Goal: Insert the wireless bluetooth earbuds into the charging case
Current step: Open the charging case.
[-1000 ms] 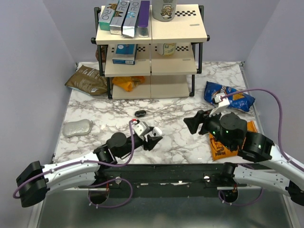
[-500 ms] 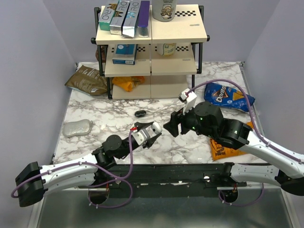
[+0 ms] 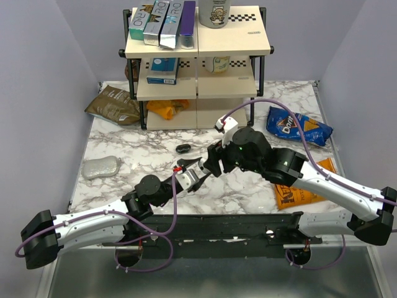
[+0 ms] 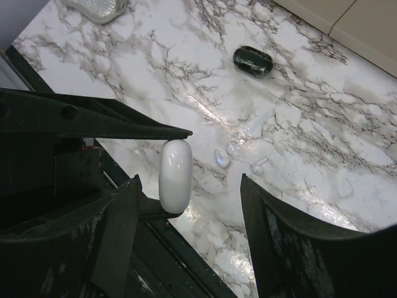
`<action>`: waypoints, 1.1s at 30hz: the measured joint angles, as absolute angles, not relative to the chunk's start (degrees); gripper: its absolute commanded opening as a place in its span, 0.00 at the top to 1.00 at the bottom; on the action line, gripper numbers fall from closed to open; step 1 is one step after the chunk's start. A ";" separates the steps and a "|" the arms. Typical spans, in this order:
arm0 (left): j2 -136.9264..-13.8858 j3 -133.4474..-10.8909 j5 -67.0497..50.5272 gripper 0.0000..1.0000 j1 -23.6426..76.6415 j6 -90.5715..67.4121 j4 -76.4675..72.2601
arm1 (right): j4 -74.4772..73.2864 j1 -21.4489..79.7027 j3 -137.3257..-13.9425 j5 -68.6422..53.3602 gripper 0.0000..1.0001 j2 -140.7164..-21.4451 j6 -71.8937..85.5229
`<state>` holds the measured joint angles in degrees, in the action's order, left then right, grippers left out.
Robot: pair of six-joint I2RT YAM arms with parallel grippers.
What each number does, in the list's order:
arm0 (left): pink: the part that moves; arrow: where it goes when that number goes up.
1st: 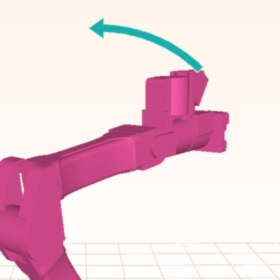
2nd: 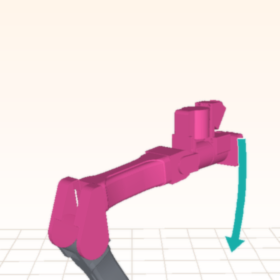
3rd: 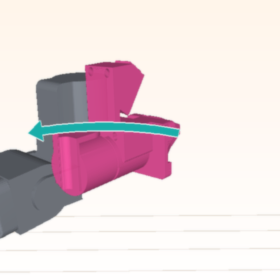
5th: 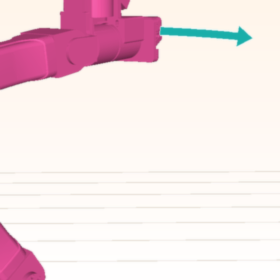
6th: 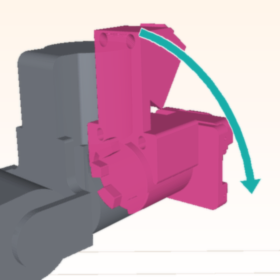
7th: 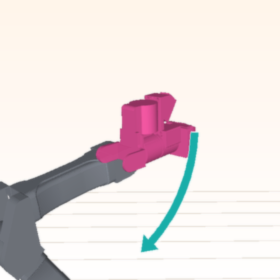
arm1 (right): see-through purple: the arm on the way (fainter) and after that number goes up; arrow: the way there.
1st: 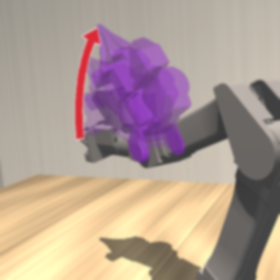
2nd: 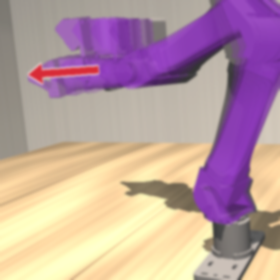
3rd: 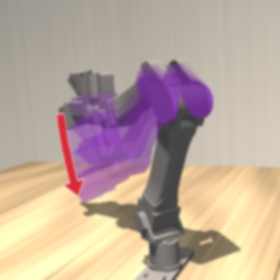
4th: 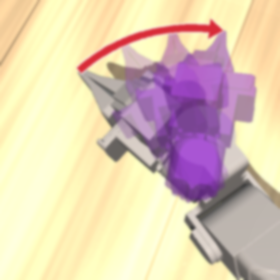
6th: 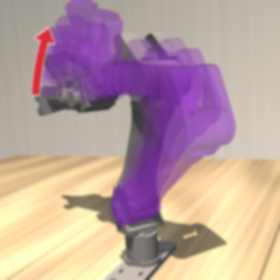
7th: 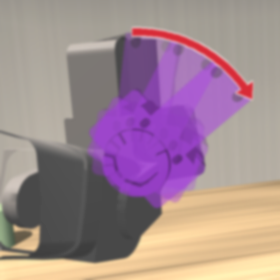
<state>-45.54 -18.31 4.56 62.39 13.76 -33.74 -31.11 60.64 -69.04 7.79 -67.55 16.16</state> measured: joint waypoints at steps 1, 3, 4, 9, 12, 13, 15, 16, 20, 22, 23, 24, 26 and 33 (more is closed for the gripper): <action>-45.54 -18.31 4.56 1.00 62.39 13.78 -33.71 | -31.07 60.64 -69.34 7.79 0.27 -68.16 16.05; -45.52 -18.31 4.56 1.00 62.39 13.76 -33.67 | -31.09 60.64 -69.73 7.79 0.27 -69.12 15.94; -45.47 -18.31 4.56 1.00 62.39 13.78 -33.61 | -31.11 60.64 -69.93 7.79 0.27 -69.52 15.92; -44.99 -18.31 4.56 1.00 62.39 13.76 -33.26 | -31.16 60.64 -70.13 7.88 0.27 -70.61 15.92; -44.62 -18.31 4.62 1.00 62.48 13.76 -33.19 | -31.40 60.64 -70.13 8.23 0.27 -71.05 15.92; -44.53 -18.31 4.67 1.00 62.57 13.76 -33.19 | -31.53 60.64 -70.13 8.40 0.27 -71.16 15.92; -44.38 -18.31 4.73 1.00 62.76 13.78 -33.19 | -31.68 60.64 -70.13 8.82 0.27 -71.26 15.94; -44.29 -18.31 4.78 1.00 62.83 13.76 -33.12 | -31.86 60.64 -70.13 9.10 0.27 -71.31 15.99; -44.14 -18.31 4.95 1.00 62.89 13.78 -32.86 | -31.92 60.64 -70.13 10.04 0.27 -71.31 16.01; -43.94 -18.31 5.21 1.00 63.07 13.85 -32.62 | -31.94 60.64 -70.13 10.44 0.27 -71.29 16.08; -43.88 -18.31 5.34 1.00 63.09 13.85 -32.53 | -31.94 60.64 -70.13 10.59 0.27 -71.29 16.19; -43.77 -18.31 5.45 1.00 63.13 13.91 -32.40 | -31.94 60.66 -70.13 10.72 0.27 -71.26 16.29; -43.59 -18.31 5.56 1.00 63.13 13.93 -32.21 | -31.97 60.71 -70.13 10.90 0.27 -71.22 16.49; -43.38 -18.31 6.00 1.00 63.44 13.98 -31.59 | -32.34 60.71 -70.13 11.77 0.27 -70.48 16.88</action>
<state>-43.38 -18.31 6.00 63.44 13.98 -31.59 -32.34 60.71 -70.13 11.77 -70.48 16.88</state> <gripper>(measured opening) 0.625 0.735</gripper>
